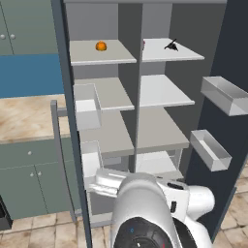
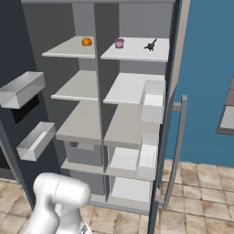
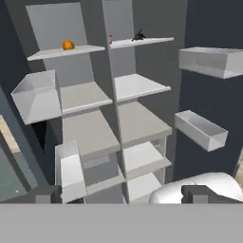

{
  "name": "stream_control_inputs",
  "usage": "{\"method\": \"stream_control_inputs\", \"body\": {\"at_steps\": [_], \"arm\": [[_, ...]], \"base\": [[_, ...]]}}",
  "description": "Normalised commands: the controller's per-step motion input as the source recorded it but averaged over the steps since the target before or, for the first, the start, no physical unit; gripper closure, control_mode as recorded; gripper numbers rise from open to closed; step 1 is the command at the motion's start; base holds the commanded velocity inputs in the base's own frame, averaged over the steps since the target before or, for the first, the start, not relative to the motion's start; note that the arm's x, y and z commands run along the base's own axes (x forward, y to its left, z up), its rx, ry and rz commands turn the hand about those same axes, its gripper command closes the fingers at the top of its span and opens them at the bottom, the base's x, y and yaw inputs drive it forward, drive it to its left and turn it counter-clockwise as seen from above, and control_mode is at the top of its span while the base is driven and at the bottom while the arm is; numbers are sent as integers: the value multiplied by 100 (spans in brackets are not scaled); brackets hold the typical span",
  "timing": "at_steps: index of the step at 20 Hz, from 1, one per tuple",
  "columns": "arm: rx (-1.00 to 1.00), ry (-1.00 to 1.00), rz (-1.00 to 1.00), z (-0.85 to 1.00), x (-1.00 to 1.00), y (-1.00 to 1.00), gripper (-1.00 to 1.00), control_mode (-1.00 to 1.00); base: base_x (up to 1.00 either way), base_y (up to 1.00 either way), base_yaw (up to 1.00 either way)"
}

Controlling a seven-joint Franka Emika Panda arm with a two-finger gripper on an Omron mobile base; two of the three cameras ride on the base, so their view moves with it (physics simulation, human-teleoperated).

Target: Pick up the frozen fish from the freezer, place it on any shelf in the fridge, and close the fridge and freezer doors when done.

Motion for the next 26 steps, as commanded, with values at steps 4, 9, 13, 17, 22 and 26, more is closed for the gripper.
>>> {"method": "stream_control_inputs", "body": {"at_steps": [4,9,13,17,22,26], "arm": [[-8,-16,-23,-18,43,100,-100,-100],[-12,-22,-25,-12,62,100,-100,-100],[-9,-13,-24,-9,62,97,-100,-100],[-7,-3,-23,-24,64,82,-100,-100],[-10,0,-14,-57,61,34,-100,-100],[-11,0,-9,-41,80,46,-100,-100]], "base": [[0,0,0],[0,0,0],[0,0,0],[0,0,0],[0,0,0],[0,0,0]]}}
